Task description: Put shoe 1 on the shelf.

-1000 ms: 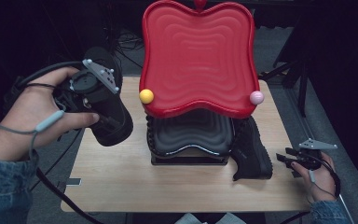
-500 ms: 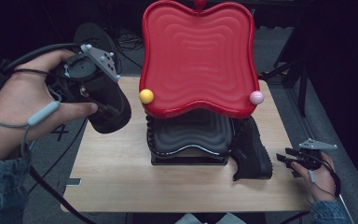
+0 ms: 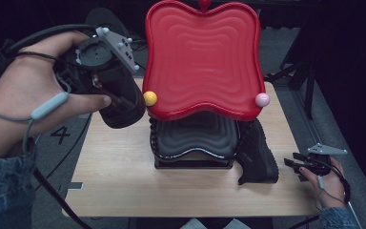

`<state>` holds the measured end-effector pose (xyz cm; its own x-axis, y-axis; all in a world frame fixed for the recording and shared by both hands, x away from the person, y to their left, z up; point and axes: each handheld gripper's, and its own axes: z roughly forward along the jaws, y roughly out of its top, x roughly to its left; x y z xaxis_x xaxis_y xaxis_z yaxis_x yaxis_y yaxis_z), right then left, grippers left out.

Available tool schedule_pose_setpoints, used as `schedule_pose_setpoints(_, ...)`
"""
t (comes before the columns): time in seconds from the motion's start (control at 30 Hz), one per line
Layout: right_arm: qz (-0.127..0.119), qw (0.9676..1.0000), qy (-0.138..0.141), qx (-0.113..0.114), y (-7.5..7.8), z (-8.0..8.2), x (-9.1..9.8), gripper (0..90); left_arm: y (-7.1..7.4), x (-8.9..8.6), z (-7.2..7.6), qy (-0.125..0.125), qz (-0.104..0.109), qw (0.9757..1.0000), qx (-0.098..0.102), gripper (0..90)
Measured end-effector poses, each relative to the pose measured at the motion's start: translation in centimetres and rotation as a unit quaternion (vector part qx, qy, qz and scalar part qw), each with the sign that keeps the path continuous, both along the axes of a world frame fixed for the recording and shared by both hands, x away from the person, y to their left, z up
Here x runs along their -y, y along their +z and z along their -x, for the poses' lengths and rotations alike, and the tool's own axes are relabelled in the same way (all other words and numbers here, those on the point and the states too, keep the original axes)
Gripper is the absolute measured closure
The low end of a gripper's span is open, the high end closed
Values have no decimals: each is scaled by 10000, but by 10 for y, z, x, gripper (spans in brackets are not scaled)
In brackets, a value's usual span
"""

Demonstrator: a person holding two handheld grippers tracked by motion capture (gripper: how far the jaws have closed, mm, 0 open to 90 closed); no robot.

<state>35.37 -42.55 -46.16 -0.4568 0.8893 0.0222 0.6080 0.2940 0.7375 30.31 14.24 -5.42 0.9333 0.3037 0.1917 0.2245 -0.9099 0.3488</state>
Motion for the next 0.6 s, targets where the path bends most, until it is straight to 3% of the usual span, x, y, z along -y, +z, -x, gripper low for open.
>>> schedule_pose_setpoints(0.13,-33,10000,-64,1,0,4,5,490,7,11,-4,-162,1,9998,85,820)
schedule_pose_setpoints(0.3,-58,9999,-123,2,0,8,9,490,11,26,-10,-309,-150,9993,132,819)
schedule_pose_setpoints(0.6,-29,9999,-138,-20,-2,15,12,494,10,43,-26,-459,-102,9987,175,817)
